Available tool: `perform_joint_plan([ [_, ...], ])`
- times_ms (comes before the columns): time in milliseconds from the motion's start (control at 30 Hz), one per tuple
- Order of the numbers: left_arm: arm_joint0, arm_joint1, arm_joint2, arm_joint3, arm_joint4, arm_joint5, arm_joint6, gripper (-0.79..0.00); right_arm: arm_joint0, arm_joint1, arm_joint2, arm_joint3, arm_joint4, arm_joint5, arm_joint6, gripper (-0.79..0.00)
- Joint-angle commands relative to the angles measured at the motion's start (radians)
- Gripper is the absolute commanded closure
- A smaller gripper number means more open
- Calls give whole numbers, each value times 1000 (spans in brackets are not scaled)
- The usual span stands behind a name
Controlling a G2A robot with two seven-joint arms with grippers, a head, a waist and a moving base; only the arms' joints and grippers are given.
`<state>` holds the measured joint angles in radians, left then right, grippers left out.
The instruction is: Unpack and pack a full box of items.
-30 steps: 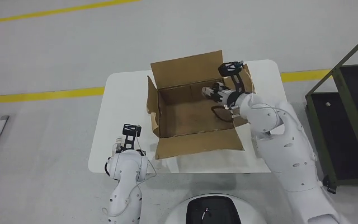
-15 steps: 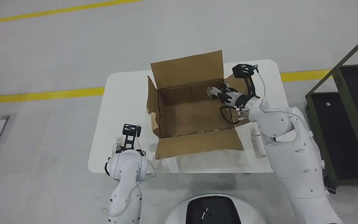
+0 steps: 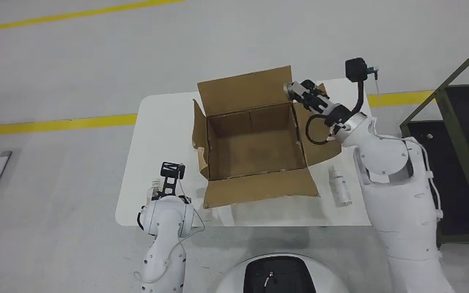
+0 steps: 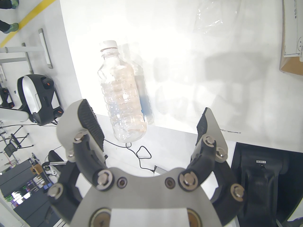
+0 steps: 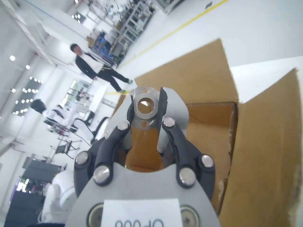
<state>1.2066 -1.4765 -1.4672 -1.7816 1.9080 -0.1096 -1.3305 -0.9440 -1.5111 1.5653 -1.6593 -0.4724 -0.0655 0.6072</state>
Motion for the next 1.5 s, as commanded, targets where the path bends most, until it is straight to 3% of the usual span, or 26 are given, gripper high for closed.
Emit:
perform_joint_plan([
  [0, 0, 0, 0, 0, 0, 0, 0, -785, -15, 5, 46, -32, 37, 3, -33, 0],
  [133, 0, 0, 0, 0, 0, 0, 0, -785, -52, 20, 131, -103, 41, 22, -52, 0],
  [400, 0, 0, 0, 0, 0, 0, 0, -785, -168, 55, 257, -236, -106, 88, 54, 0],
  [633, 0, 0, 0, 0, 0, 0, 0, -785, -312, 80, 322, -335, -266, 202, 200, 0],
  [833, 0, 0, 0, 0, 0, 0, 0, -785, -438, 97, 327, -393, -437, 240, 324, 0],
  [1100, 0, 0, 0, 0, 0, 0, 0, -785, -544, 113, 300, -380, -584, 199, 404, 0],
  [1467, 0, 0, 0, 0, 0, 0, 0, -785, -591, 128, 206, -276, -722, 61, 299, 0],
])
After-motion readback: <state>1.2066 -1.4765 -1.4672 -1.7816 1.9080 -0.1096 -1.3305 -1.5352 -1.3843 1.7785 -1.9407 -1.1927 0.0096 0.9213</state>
